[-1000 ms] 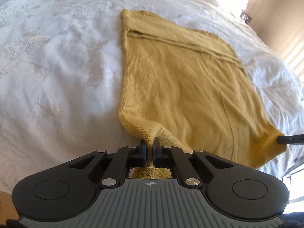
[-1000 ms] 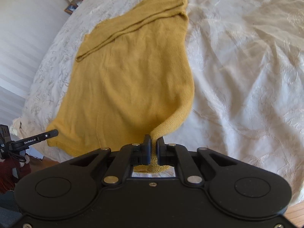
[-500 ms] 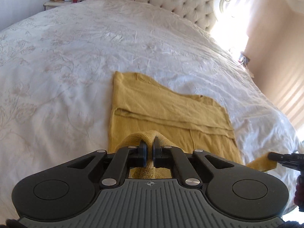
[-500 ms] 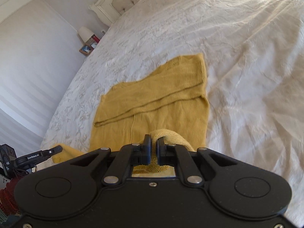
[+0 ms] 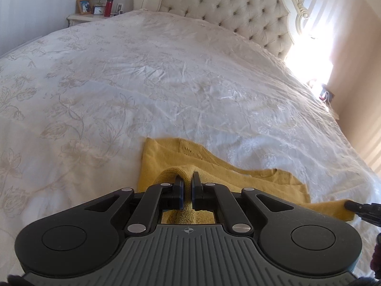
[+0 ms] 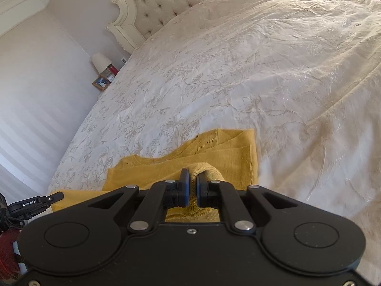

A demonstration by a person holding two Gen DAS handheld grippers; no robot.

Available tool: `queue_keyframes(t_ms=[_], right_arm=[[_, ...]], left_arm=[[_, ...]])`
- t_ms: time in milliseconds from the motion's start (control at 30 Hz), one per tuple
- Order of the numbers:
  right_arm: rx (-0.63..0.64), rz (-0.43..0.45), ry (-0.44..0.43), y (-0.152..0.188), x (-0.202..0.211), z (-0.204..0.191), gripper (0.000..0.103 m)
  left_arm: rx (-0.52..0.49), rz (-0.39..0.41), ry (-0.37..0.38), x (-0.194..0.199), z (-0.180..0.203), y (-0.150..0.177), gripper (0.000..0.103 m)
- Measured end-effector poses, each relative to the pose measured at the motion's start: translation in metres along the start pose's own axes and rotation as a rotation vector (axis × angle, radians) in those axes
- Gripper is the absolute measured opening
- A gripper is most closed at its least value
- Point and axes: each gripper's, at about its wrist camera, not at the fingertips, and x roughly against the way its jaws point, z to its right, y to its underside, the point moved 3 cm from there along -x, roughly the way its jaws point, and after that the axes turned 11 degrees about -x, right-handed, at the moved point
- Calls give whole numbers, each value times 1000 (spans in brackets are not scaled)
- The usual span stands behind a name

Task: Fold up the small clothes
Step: 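Lift the hem with both grippers and fold it onto the collar, release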

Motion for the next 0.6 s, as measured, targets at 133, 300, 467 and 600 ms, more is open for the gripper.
queue_keyframes(t_ms=[133,300,467,600], right_arm=[[29,-29,37,-6,-24,1,12],[37,-56,116,-8,-51,3,12],[36,-93,202,-4,-74,7,18],[44,-113,279,-4,-87,11,23]], left_arm=[[0,-26,-9,-20,-8,-6,6],[-11,-86,0,-45,-18,-6,6],[5,-168,-10,-75,-30,-2,8],[46,-192,-11,-93,-44,1,24]])
